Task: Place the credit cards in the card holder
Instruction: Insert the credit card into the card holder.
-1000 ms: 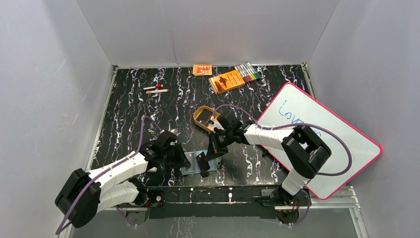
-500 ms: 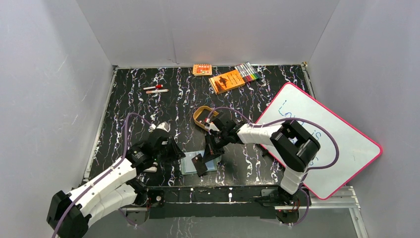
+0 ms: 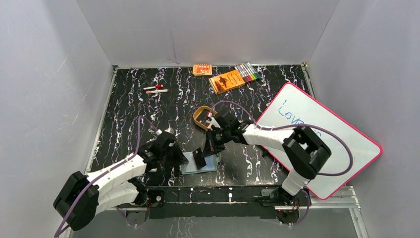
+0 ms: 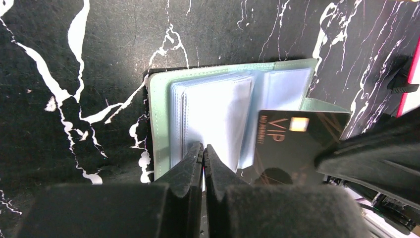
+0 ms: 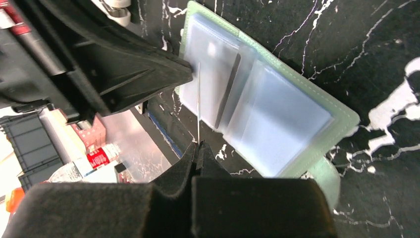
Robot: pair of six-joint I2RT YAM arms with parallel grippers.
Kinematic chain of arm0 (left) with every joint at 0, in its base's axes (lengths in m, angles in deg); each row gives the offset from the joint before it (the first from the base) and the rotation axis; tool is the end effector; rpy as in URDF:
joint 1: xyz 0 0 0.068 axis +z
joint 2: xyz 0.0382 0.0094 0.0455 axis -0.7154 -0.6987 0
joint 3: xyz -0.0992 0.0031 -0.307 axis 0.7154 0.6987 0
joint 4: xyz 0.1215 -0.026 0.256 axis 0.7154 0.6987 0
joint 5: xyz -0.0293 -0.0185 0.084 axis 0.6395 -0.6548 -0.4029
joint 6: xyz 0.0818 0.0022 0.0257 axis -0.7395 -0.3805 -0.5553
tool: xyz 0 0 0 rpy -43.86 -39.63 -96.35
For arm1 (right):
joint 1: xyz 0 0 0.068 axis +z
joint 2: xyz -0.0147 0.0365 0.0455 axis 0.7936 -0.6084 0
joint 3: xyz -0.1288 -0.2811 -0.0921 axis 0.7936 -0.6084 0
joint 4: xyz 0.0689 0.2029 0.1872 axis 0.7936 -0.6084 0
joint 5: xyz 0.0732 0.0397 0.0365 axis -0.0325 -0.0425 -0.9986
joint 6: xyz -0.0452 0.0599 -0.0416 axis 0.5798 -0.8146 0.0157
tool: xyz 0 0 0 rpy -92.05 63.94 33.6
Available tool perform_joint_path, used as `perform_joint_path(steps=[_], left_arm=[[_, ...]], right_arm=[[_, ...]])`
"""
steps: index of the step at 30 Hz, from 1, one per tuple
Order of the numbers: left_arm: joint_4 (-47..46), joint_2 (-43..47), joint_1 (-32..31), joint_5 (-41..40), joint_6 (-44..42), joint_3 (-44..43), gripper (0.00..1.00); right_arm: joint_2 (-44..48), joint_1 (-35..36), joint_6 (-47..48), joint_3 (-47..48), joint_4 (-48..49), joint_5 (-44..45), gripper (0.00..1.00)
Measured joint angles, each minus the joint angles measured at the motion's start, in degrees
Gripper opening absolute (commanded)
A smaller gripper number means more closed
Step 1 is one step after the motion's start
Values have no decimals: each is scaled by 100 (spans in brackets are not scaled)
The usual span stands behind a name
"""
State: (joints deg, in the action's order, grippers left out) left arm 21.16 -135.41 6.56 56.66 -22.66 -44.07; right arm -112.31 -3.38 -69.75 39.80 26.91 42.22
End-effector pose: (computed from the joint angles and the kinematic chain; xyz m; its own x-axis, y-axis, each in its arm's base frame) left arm 0.1612 -0.1380 0.1649 -0.8657 -0.3670 -0.3404 -0.0979 0.7911 -0.6038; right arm 0.2199 0.3131 0.1857 -0.9407 -0.2291 -0.2500 -0.3388 0.6039 0.7214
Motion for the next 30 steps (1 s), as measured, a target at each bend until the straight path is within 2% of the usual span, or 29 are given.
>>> perform_joint_path(steps=[7,19,30], left_arm=[[-105,37,0,-90,66,52,0],[-39,249,0,-262,175,151,0],[-39,249,0,-278,179,151,0]], right_arm=[[636,-188,-323,-566,369,369,0],[328,-254,-850,-863,1139,251,0],[155,-254,-890,-898,1276,223,0]])
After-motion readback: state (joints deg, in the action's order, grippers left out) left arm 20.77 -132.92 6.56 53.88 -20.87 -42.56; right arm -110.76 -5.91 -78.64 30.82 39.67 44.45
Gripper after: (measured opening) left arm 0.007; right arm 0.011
